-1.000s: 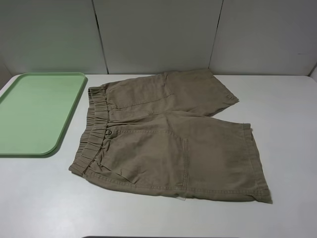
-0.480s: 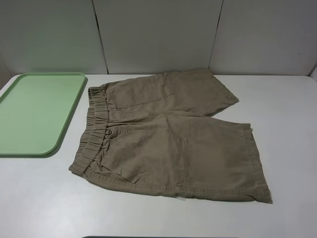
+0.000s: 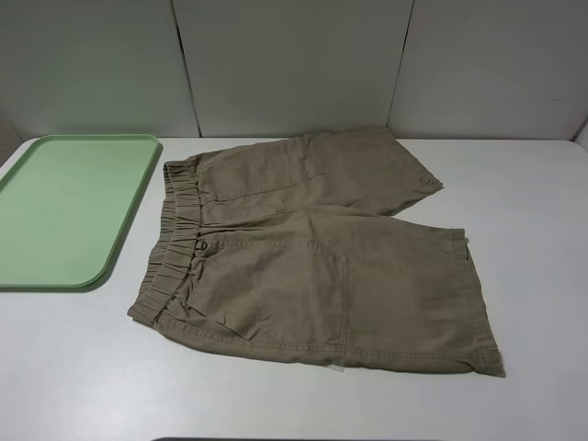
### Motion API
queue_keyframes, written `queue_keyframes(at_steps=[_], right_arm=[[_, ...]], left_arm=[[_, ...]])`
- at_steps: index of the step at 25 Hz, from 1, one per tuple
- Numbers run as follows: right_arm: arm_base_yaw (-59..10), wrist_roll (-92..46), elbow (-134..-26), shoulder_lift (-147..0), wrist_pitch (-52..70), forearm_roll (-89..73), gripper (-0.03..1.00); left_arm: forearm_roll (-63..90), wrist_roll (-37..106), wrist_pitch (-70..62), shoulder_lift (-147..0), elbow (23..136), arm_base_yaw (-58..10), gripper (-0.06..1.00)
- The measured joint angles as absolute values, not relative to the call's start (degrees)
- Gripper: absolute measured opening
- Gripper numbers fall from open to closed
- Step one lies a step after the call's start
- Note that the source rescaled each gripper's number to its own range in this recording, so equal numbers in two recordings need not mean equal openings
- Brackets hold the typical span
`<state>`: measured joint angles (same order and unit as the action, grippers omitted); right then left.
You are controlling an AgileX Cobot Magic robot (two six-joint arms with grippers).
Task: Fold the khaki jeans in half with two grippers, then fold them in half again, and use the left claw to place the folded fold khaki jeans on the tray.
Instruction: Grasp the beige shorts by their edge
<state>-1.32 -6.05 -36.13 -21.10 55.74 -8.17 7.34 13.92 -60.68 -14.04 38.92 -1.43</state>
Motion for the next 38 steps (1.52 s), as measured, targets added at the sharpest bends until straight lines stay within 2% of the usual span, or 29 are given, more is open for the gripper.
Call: queue_keyframes(at_steps=[5, 9, 15, 20, 30, 38], right_arm=[[-6.7, -11.2, -40.4, -34.1, 53.0, -9.4, 1.0], [-13.8, -16.9, -40.8, -43.8, 52.7, -8.7, 1.0], [-28.4, -20.9, -40.8, -55.3, 52.4, -4.5, 1.0], [-36.7, -21.4, -40.8, -63.3, 50.3, -0.5, 1.0], [-38.3, -21.4, -40.8, -75.2, 42.7, -0.4, 1.0], [-38.3, -21.8, -38.8, -76.4, 40.7, -2.4, 1.0]], left_arm=[[7.4, 24.5, -62.5, -31.8, 48.7, -2.5, 0.96], [6.5, 30.6, -62.8, -42.9, 52.8, -12.2, 0.95], [-4.9, 32.4, -63.5, -56.7, 53.1, -27.5, 0.94], [-4.9, 33.1, -61.0, -67.4, 53.1, -30.2, 0.93], [1.9, 45.7, -53.1, -84.2, 53.1, -30.2, 0.92], [1.9, 51.6, -46.0, -96.9, 53.3, -30.2, 0.92]])
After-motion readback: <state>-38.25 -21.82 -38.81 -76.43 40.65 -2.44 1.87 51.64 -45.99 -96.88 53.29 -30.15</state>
